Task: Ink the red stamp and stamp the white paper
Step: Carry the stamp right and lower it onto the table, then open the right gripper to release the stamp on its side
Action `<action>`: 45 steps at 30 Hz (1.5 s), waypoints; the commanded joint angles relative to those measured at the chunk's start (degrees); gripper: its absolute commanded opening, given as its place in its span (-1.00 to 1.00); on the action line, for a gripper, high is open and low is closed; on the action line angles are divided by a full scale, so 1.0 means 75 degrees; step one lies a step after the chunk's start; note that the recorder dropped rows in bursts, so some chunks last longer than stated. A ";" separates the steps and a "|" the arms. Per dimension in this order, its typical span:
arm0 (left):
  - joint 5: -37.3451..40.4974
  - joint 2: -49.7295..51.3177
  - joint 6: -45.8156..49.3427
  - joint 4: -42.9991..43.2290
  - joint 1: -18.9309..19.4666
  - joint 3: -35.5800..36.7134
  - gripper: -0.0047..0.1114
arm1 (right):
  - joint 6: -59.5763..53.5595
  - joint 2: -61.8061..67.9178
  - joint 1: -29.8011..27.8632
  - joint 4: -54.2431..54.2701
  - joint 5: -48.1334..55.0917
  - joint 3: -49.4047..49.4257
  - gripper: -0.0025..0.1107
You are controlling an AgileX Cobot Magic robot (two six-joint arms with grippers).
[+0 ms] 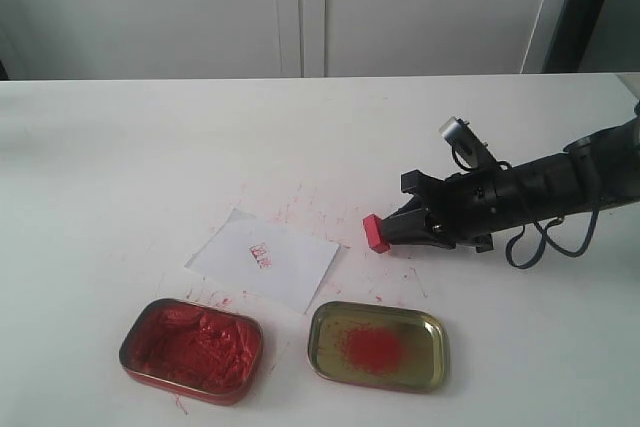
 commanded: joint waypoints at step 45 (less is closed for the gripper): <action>0.0005 -0.0024 -0.0009 -0.0084 0.0030 0.0055 -0.92 | -0.0082 -0.0564 -0.0841 -0.0446 -0.0566 0.0028 -0.11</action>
